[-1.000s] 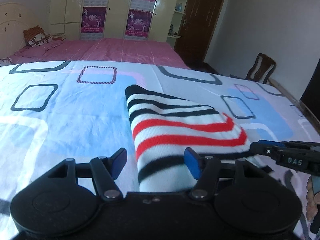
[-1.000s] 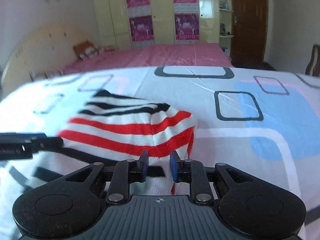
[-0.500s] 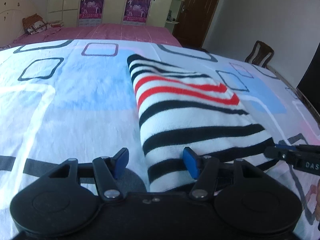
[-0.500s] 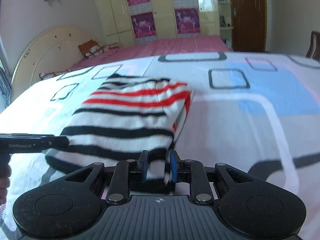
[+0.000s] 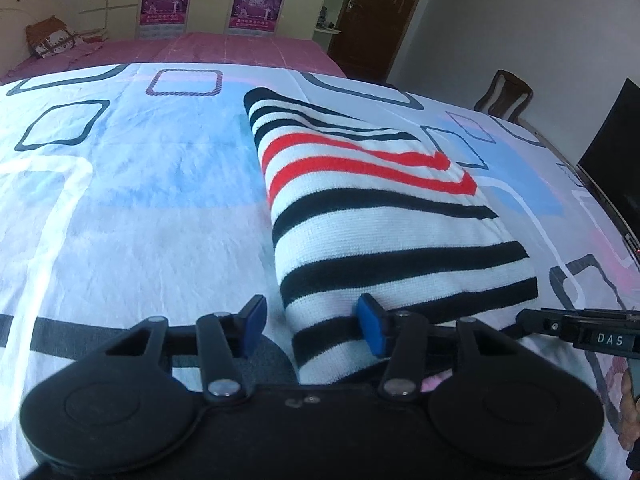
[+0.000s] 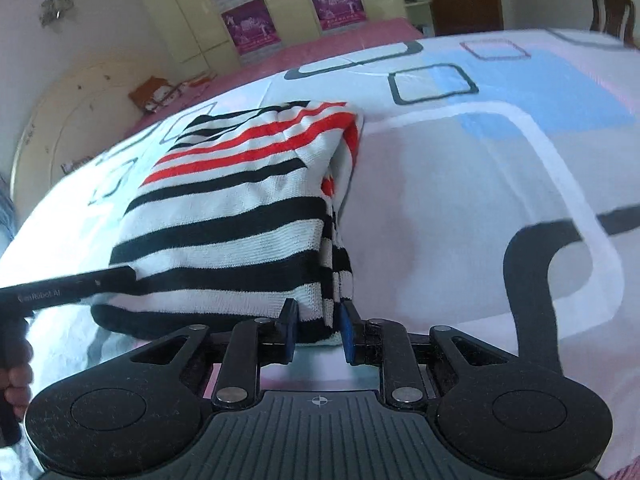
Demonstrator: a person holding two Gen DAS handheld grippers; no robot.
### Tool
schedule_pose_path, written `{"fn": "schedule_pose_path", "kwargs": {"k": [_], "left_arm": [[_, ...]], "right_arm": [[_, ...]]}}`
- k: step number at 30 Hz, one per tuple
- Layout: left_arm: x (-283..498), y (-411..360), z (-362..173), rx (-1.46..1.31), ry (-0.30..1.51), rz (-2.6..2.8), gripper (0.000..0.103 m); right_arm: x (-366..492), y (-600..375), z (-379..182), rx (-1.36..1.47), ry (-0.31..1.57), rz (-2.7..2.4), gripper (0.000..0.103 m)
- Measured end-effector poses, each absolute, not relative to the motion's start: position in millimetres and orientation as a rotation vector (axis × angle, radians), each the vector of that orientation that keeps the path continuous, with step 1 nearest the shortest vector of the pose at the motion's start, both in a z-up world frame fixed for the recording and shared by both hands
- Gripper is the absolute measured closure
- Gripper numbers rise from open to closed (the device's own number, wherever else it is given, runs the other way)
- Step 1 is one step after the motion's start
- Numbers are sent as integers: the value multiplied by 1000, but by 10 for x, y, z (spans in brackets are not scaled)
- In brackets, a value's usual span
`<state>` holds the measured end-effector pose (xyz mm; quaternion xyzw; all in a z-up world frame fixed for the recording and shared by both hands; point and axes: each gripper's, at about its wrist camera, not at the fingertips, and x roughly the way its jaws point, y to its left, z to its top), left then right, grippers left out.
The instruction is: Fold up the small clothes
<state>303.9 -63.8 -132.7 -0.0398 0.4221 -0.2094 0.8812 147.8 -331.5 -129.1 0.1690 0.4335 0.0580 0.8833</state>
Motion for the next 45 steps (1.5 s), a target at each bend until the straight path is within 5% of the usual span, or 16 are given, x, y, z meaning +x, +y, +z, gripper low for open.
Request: {"fn": "schedule_pose_path", "kwargs": {"k": [6, 7, 9, 18, 30, 37, 45], "left_arm": [[3096, -572, -1233, -101, 895, -464, 35], [3101, -565, -1211, -108, 894, -474, 33], [3117, -555, -1166, -122, 890, -483, 23], [3409, -685, -1071, -188, 908, -495, 17], [3913, -839, -1392, -325, 1019, -480, 9], [3948, -836, -1517, -379, 1025, -512, 17], [3898, -870, -1419, -357, 1000, -496, 36]], "right_arm": [[1401, -3262, -1027, 341, 849, 56, 74], [1399, -3262, -996, 343, 839, 43, 46], [1388, -3250, -915, 342, 800, 16, 26], [1721, -3338, -840, 376, 822, 45, 26], [2615, -3770, -1422, 643, 884, 191, 26], [2736, -3740, -1624, 685, 878, 300, 26], [2773, -3829, -1678, 798, 898, 328, 63]]}}
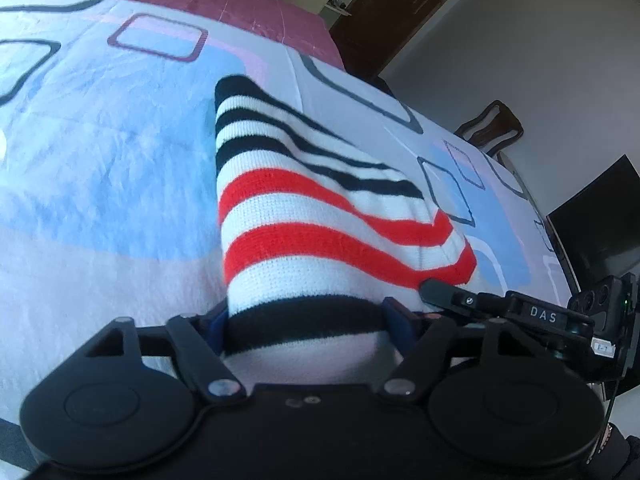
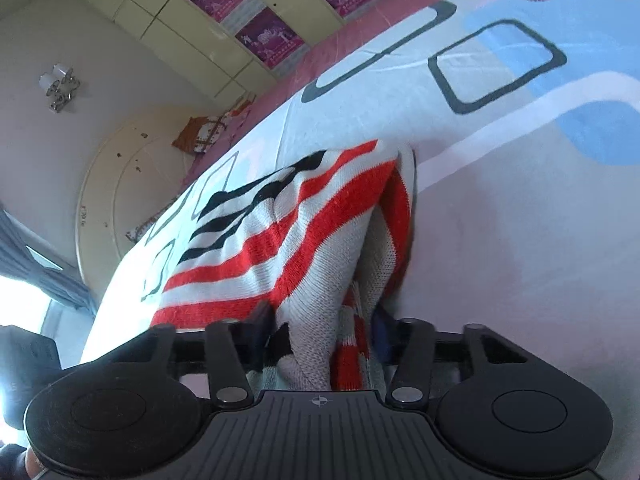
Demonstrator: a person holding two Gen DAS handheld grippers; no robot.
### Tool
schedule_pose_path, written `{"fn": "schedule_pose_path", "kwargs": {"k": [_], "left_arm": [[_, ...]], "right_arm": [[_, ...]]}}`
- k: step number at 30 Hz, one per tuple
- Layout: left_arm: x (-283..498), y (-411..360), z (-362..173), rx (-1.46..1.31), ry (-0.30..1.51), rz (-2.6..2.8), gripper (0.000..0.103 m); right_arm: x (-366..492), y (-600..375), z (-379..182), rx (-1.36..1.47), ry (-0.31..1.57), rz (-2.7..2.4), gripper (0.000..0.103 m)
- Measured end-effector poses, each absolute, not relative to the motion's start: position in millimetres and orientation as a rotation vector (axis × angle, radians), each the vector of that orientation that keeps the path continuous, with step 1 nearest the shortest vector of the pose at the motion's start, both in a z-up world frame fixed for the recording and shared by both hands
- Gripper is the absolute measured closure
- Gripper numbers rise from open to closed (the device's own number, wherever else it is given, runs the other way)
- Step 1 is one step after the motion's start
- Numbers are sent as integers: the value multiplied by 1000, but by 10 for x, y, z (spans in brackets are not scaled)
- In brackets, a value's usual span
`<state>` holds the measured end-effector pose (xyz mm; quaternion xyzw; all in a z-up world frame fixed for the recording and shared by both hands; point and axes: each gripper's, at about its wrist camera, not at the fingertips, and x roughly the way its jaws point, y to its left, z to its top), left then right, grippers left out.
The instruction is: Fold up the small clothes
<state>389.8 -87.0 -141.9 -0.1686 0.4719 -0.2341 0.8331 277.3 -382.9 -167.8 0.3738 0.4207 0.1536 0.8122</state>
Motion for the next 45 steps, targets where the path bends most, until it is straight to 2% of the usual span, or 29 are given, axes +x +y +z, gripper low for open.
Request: {"fn": "schedule_pose_path", "kwargs": {"k": [5, 13, 18, 29, 35, 38, 40, 42, 45], "left_arm": [[3861, -826, -1259, -356, 957, -506, 48], [3739, -273, -834, -339, 891, -496, 49], [3647, 466, -693, -331, 868, -457, 49], [3744, 2348, -730, -325, 835, -390, 49], [3836, 2905, -906, -308, 829, -354, 49], [3841, 3003, -1086, -281, 838, -341, 47], [3815, 3105, -1171, -281, 829, -362, 43], [3811, 3125, -1190, -273, 817, -359, 35], [3796, 3115, -1161, -258, 799, -345, 30]], "right_arm": [[2679, -3782, -1445, 779, 852, 333, 67], [2586, -3294, -1012, 767, 791, 396, 67], [2650, -2583, -866, 759, 788, 458, 67], [2927, -614, -864, 753, 785, 498, 67], [3147, 74, -1060, 731, 814, 516, 67], [3183, 277, -1217, 704, 853, 500, 67], [3154, 317, -1269, 682, 853, 480, 67], [3133, 286, -1342, 692, 864, 456, 60], [3090, 118, -1325, 714, 854, 398, 54]]}}
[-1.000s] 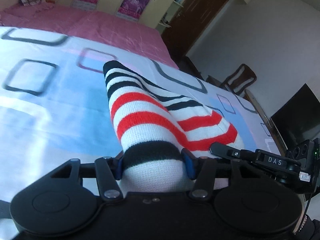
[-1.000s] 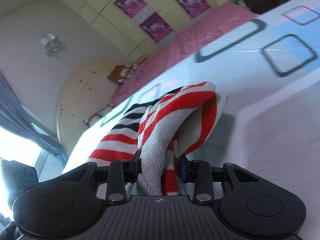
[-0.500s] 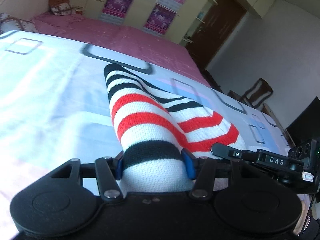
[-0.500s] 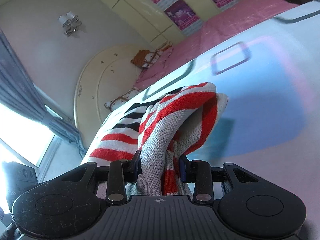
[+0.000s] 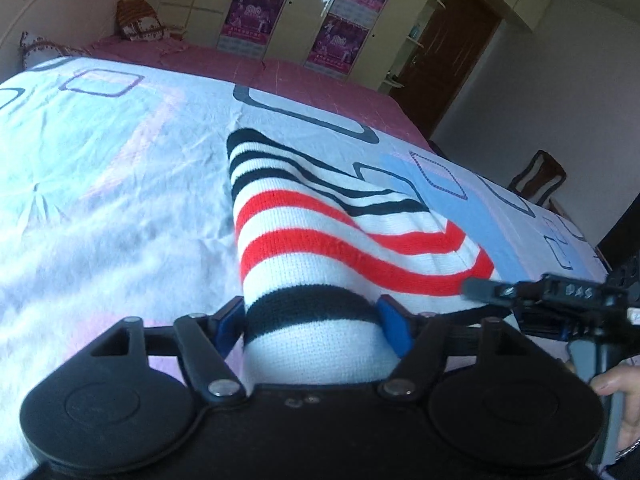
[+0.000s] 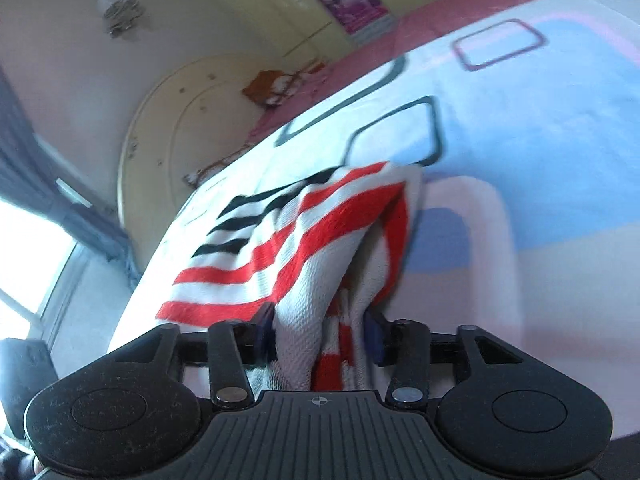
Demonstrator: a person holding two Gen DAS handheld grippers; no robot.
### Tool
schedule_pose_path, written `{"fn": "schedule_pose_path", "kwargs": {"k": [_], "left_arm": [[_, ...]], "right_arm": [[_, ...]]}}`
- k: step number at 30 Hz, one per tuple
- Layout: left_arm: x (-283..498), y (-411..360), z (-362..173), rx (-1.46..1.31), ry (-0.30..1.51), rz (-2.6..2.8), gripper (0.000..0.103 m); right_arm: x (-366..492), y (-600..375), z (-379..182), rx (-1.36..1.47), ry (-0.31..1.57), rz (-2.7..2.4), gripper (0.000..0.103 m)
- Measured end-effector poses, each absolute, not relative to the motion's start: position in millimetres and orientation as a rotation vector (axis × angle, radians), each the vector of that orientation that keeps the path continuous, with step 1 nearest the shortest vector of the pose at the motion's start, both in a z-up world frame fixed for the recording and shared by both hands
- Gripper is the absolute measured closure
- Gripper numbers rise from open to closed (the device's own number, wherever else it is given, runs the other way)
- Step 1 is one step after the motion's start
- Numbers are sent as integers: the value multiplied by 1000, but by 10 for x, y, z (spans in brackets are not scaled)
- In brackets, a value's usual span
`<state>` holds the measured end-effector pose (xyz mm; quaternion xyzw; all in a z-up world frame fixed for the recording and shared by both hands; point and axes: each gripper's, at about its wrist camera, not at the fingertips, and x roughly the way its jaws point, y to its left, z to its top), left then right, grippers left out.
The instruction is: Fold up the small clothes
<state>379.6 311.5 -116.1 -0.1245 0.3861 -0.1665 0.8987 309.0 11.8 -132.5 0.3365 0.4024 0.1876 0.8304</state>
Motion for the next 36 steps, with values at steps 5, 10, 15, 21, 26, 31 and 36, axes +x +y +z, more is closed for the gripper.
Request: {"fn": "schedule_pose_path", "kwargs": {"k": [5, 10, 15, 21, 26, 31, 36], "left_arm": [[3586, 3243, -966, -212, 685, -291, 26], [3673, 3171, -824, -203, 619, -360, 45], [3937, 2967, -977, -177, 672, -367, 55], [4012, 3049, -1202, -216, 714, -351, 55], [3962, 3061, -1152, -205, 713, -344, 55], [3719, 3095, -1008, -170, 689, -340, 54], [3473, 3146, -932, -139, 710, -320, 54]], "right_arm": [[3045, 20, -981, 639, 786, 346, 54], [3123, 305, -690, 459, 725, 334, 58], [3346, 704, -782, 358, 762, 336, 74], [3567, 893, -1103, 219, 820, 266, 74], [3553, 908, -1168, 219, 805, 253, 74], [3286, 817, -915, 229, 759, 279, 74], [2831, 807, -724, 233, 726, 301, 74]]}}
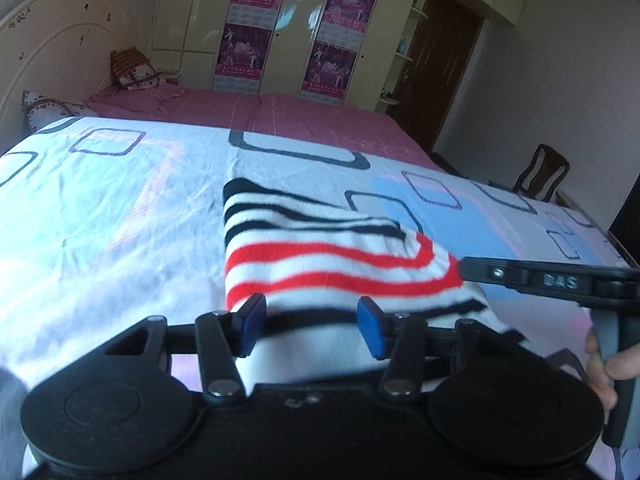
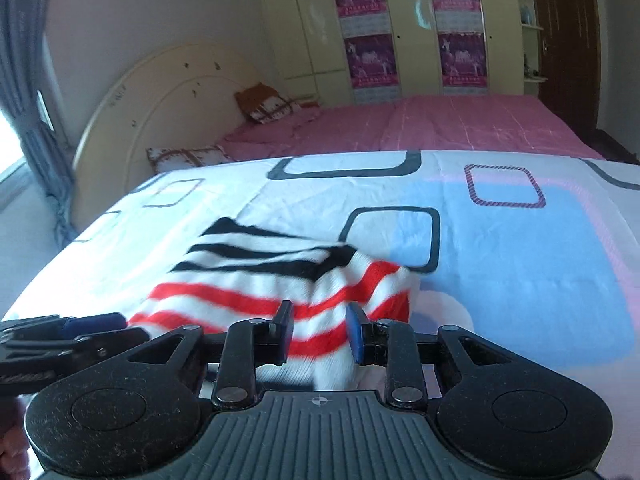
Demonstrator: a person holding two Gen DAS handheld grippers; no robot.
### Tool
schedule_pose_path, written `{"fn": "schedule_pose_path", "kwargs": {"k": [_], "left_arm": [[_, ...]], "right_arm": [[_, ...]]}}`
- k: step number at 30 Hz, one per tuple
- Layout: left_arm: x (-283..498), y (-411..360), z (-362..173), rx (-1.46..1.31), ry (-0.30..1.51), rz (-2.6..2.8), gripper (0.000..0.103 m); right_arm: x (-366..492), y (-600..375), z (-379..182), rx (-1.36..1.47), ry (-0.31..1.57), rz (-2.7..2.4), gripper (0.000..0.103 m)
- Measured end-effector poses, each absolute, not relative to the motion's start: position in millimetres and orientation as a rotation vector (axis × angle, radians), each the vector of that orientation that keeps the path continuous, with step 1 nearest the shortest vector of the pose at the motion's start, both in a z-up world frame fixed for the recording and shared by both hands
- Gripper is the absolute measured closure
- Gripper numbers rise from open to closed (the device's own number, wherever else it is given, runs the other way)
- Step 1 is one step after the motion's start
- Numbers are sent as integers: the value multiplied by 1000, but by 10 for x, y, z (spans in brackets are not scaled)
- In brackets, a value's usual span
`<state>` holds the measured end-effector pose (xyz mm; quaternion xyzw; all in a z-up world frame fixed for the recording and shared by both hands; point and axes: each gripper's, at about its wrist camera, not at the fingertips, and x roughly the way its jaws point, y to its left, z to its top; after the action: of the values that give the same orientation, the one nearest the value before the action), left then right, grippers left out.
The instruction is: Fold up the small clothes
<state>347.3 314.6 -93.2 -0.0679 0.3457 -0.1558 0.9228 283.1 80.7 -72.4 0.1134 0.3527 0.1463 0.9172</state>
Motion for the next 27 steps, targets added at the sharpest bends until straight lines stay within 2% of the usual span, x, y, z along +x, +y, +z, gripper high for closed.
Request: {"fn": "schedule_pose_path", "kwargs": {"k": [5, 12, 24, 25, 26, 27], "left_arm": [[3287, 3171, -946, -116, 754, -298, 53], [3260, 3206, -1097, -122, 793, -282, 45], [3186, 3223, -1124, -145, 813, -286, 44], [3177, 3217, -1129, -144, 815, -283, 44], [3161, 3210, -1132, -144, 816, -279, 44], [3143, 3202, -1132, -143, 818, -276, 42]], "right_arm": [[2493, 851, -774, 229, 762, 290, 74], [2325, 821, -1010, 270, 823, 234, 74], [2150, 902, -1104, 202, 854, 207, 74], [2145, 878, -1154, 220, 854, 209, 72], [2151, 851, -1183, 238, 851, 200, 63], [2153, 837, -1195, 239, 851, 191, 60]]}}
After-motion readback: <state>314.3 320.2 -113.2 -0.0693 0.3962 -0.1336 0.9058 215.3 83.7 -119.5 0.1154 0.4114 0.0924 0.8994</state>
